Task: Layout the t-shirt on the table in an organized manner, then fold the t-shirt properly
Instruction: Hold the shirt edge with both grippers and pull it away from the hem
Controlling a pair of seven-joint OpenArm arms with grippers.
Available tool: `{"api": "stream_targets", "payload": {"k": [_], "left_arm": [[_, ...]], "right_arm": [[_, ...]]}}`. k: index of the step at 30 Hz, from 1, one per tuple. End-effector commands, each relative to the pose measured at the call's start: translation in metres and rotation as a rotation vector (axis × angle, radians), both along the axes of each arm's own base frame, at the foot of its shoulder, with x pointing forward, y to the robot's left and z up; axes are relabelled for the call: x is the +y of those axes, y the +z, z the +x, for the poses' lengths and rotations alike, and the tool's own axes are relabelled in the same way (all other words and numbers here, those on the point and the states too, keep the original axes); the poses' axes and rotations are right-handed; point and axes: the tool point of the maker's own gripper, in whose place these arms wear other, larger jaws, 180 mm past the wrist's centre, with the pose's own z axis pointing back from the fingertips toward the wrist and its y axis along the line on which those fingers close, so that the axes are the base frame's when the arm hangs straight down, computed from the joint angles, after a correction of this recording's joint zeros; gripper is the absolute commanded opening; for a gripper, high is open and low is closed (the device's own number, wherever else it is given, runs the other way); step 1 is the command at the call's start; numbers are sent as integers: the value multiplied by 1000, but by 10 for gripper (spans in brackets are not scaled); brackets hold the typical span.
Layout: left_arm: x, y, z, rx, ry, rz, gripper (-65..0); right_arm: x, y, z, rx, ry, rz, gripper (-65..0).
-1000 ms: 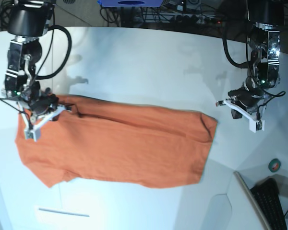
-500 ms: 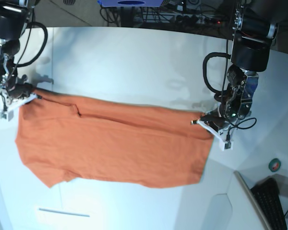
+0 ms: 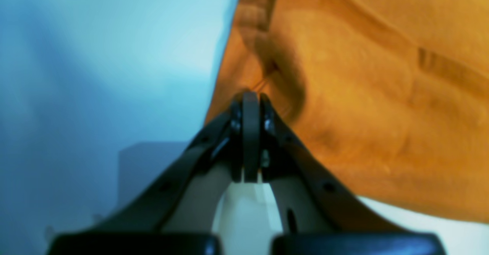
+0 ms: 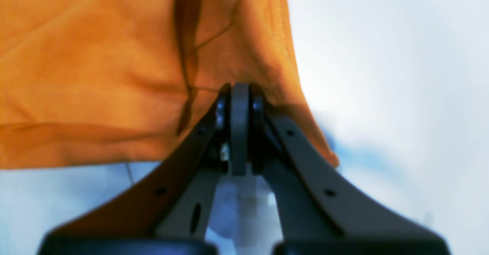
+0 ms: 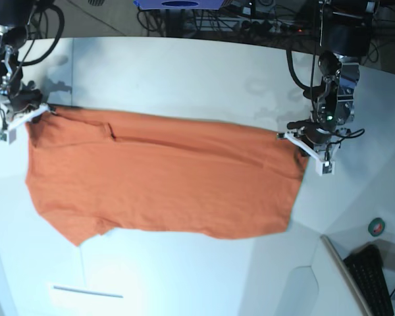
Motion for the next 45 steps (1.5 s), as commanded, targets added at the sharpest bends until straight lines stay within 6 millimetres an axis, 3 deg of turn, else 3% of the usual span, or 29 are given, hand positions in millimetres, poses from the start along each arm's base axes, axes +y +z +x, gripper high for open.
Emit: {"api": "stream_targets", "payload": {"k": [1,7,13,17,22,28,31,37,41,45], "left_arm": [[12,-1,-12,48,13,31,-650],[16,4,-46,60,-22,59,-650],[49,5,-84,85,73,81,-650],[53,12,-97,80,79,92,-650],[51,15,-98,72,68,95,-650],[50,16,-98,71,68,93,-650],[48,16,-97,68,62,92,-650],[46,16,-97,70,56,90,-650],[47,16,-108,81,55,94,-650],[45,21,-109,72,47,96,-650]], "right_arm": [[-11,-1,-13,54,2,-33,-650],[1,-3,-49,86,22,-37,-650],[5,-6,-83,132,36,-42,-650],[5,-9,-96,155,34,-41,-650],[6,-13,-112,187,34,-37,-650],[23,-15,-135,210,31,-13,-650],[33,-9,-138,196,35,-5,-650],[32,-7,-143,200,37,-12,-650],[31,-6,-142,198,38,-14,-650],[31,-1,-135,176,43,-20,-650]]}}
